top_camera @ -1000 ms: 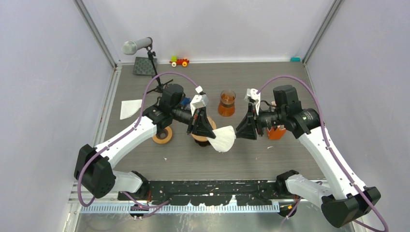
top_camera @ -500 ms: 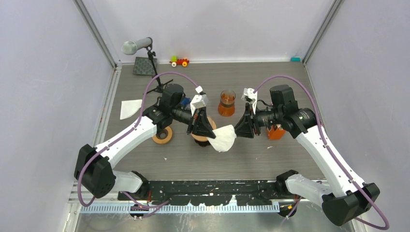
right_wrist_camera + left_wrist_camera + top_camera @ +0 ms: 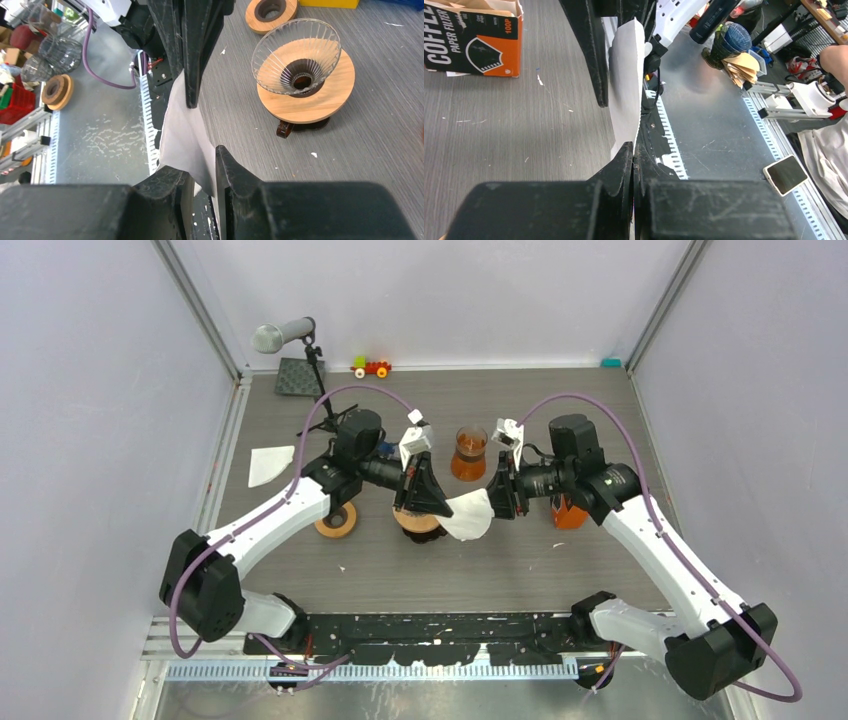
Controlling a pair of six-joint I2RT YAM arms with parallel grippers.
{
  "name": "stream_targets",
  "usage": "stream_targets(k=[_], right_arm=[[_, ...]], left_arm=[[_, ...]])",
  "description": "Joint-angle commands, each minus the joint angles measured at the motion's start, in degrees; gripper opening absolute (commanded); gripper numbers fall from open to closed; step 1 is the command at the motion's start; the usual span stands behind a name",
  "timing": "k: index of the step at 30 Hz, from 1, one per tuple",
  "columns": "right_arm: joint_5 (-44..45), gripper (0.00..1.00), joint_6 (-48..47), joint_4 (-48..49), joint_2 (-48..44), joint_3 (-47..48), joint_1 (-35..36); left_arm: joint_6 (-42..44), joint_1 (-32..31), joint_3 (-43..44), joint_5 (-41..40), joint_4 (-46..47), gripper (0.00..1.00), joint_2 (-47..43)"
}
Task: Place the coffee filter in the dripper
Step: Place the coffee filter in the coffee dripper.
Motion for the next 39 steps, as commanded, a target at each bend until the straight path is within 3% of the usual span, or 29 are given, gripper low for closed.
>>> stream_targets(k=[1, 8, 14, 27, 33, 37, 39], right_arm=[[-3.0, 0.24, 1.9, 3.9, 0.4, 1.3, 0.4], [1.2, 0.13, 0.3, 1.7, -1.5, 2.1, 0.3], [2.8, 0.13, 1.2, 1.6, -1.8, 2.4, 0.1], [6.5, 0.16, 2.9, 2.8, -1.6, 4.0, 0.1], [7.1, 0.04, 2.8, 2.9, -2.2, 3.3, -0.1], [16.0, 0.00, 6.0, 3.1, -1.8, 5.8, -0.1], [25.7, 0.01, 7.4, 1.5, -1.3, 9.5, -0.1]], left_arm=[[-1.8, 0.4, 2.1, -1.8, 4.8, 0.00, 0.5], [-9.7, 2.8, 0.5, -3.6, 14.1, 0.00, -0.3], [-14.3, 3.7, -1.5, -3.8, 21.0, 0.00, -1.0], [-14.6, 3.7, -3.4, -3.0, 22.2, 0.00, -1.9], [-14.5, 3.7, -3.7, -3.9, 22.4, 0.00, -2.2], [-14.1, 3.7, -1.5, -8.4, 17.9, 0.19, -2.1], [-11.0, 3.6, 3.2, -12.0, 6.7, 0.34, -1.8]])
